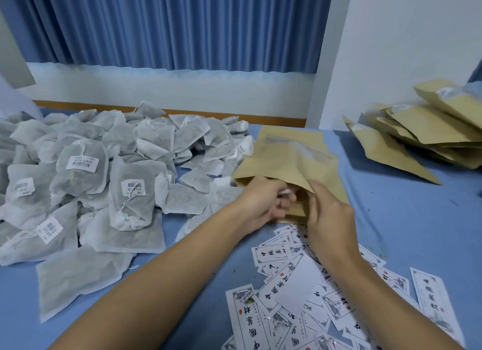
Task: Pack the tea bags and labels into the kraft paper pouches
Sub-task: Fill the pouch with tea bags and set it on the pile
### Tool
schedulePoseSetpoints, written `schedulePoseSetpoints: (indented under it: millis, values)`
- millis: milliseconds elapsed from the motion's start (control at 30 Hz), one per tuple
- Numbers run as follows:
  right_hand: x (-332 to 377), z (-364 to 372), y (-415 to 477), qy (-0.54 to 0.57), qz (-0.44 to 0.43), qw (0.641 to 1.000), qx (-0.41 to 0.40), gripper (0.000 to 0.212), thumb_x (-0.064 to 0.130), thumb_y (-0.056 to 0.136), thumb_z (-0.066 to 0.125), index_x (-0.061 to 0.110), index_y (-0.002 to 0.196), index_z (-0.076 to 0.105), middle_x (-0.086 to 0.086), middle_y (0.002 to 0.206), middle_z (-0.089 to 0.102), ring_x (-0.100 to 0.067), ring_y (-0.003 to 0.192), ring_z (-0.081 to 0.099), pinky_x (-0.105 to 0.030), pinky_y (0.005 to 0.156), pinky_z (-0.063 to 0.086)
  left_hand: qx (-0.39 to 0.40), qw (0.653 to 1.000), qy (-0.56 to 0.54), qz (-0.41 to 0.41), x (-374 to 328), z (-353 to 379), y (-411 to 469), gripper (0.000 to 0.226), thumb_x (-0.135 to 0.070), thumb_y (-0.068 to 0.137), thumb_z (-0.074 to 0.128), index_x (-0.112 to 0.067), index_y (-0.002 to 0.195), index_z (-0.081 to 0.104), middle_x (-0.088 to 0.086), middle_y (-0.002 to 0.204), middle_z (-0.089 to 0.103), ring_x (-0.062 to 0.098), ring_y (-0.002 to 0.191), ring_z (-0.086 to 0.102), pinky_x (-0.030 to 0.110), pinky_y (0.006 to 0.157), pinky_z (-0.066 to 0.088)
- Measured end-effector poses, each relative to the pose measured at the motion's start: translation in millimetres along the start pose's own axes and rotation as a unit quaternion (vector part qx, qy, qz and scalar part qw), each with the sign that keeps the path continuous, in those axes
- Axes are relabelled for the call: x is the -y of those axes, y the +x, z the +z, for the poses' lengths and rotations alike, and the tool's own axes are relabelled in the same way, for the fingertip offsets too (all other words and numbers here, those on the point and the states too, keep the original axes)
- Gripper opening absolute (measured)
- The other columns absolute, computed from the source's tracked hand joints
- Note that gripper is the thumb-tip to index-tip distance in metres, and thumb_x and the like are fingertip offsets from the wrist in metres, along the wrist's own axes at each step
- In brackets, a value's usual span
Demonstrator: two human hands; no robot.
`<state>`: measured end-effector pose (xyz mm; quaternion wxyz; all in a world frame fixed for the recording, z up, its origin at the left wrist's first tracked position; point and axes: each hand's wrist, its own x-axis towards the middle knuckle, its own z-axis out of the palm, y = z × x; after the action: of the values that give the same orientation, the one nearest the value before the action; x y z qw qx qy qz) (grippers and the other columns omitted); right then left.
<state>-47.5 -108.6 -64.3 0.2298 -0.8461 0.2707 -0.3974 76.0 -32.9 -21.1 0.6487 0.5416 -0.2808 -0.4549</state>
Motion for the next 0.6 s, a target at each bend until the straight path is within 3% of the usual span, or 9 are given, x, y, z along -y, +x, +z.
schedulePoseSetpoints:
  millis: [67, 133, 167, 233, 333, 367, 433, 500, 600]
  values:
    - [3, 2, -3, 0.006, -0.016, 1.0, 0.003, 0.037, 0.008, 0.102, 0.043, 0.018, 0.133, 0.061, -0.009, 0.122, 0.068, -0.027, 0.108, 0.063, -0.028, 0.093, 0.047, -0.048, 0.994, -0.097, 0.003, -5, 3, 19, 0.026, 0.007, 0.098, 0.041, -0.009, 0.093, 0.061, 0.009, 0.078, 0.063, 0.016, 0.068, 0.055, 0.025, 0.057, 0.05]
    - [3, 5, -8, 0.01, -0.024, 1.0, 0.003, 0.04, 0.011, 0.102, 0.043, 0.021, 0.138, 0.057, -0.006, 0.139, 0.061, -0.02, 0.128, 0.056, -0.026, 0.111, 0.04, -0.058, 0.995, -0.08, -0.015, -6, 2, 38, 0.023, 0.001, 0.102, 0.043, -0.012, 0.093, 0.059, 0.008, 0.089, 0.06, 0.016, 0.079, 0.056, 0.022, 0.074, 0.05]
    - [2, 6, -9, 0.008, -0.024, 1.0, 0.003, 0.042, 0.011, 0.103, 0.044, 0.022, 0.141, 0.056, -0.003, 0.142, 0.057, -0.014, 0.133, 0.05, -0.016, 0.114, 0.031, -0.074, 0.996, 0.047, -0.023, -7, -3, 49, 0.017, -0.006, 0.105, 0.043, -0.013, 0.099, 0.057, 0.006, 0.094, 0.057, 0.015, 0.083, 0.054, 0.016, 0.075, 0.046]
    - [-1, 6, -9, 0.002, -0.018, 1.0, 0.013, 0.043, 0.009, 0.103, 0.047, 0.024, 0.143, 0.055, 0.003, 0.142, 0.055, -0.005, 0.136, 0.043, -0.002, 0.11, 0.019, -0.109, 0.927, 0.357, -0.038, -6, -14, 67, 0.024, -0.021, 0.106, 0.045, -0.012, 0.128, 0.049, 0.008, 0.12, 0.054, 0.022, 0.11, 0.052, 0.013, 0.083, 0.036]
    - [-1, 2, -5, -0.006, -0.02, 1.0, 0.014, 0.036, 0.019, 0.104, 0.044, 0.025, 0.136, 0.06, 0.017, 0.131, 0.057, -0.004, 0.129, 0.051, -0.002, 0.105, 0.025, -0.065, 0.859, 0.508, -0.02, 5, -20, 80, 0.04, -0.023, 0.107, 0.042, -0.008, 0.145, 0.037, 0.012, 0.146, 0.042, 0.025, 0.134, 0.039, 0.018, 0.096, 0.03]
    - [0, 0, -4, -0.003, -0.022, 1.0, 0.016, 0.035, 0.026, 0.104, 0.039, 0.026, 0.131, 0.061, 0.02, 0.126, 0.059, -0.004, 0.121, 0.058, -0.004, 0.099, 0.033, -0.055, 0.854, 0.517, -0.003, 7, -15, 79, 0.036, -0.018, 0.108, 0.04, -0.007, 0.142, 0.04, 0.009, 0.142, 0.045, 0.026, 0.134, 0.039, 0.013, 0.095, 0.032]
    - [2, -2, -3, 0.009, -0.021, 1.0, 0.012, 0.04, 0.035, 0.103, 0.032, 0.026, 0.127, 0.062, 0.015, 0.114, 0.065, -0.007, 0.101, 0.064, -0.014, 0.086, 0.045, -0.049, 0.845, 0.529, 0.058, 12, -7, 76, 0.015, -0.013, 0.107, 0.038, -0.013, 0.118, 0.049, -0.003, 0.11, 0.054, 0.023, 0.114, 0.045, 0.016, 0.086, 0.033]
    - [1, -2, -5, 0.005, -0.019, 1.0, 0.003, 0.04, 0.03, 0.104, 0.034, 0.025, 0.132, 0.062, 0.006, 0.115, 0.068, -0.012, 0.102, 0.064, -0.026, 0.088, 0.051, -0.033, 0.799, 0.587, 0.126, 10, -3, 63, 0.018, -0.02, 0.107, 0.038, -0.019, 0.091, 0.046, -0.009, 0.084, 0.044, 0.016, 0.091, 0.043, 0.023, 0.086, 0.031]
    - [-4, -1, -5, -0.032, -0.01, 0.999, 0.023, 0.033, 0.015, 0.104, 0.042, 0.019, 0.13, 0.062, -0.006, 0.119, 0.069, -0.022, 0.108, 0.064, -0.035, 0.089, 0.052, -0.042, 0.762, 0.61, 0.214, 22, -8, 40, 0.022, -0.028, 0.103, 0.046, -0.026, 0.086, 0.058, -0.007, 0.086, 0.059, 0.013, 0.083, 0.055, 0.033, 0.088, 0.044]
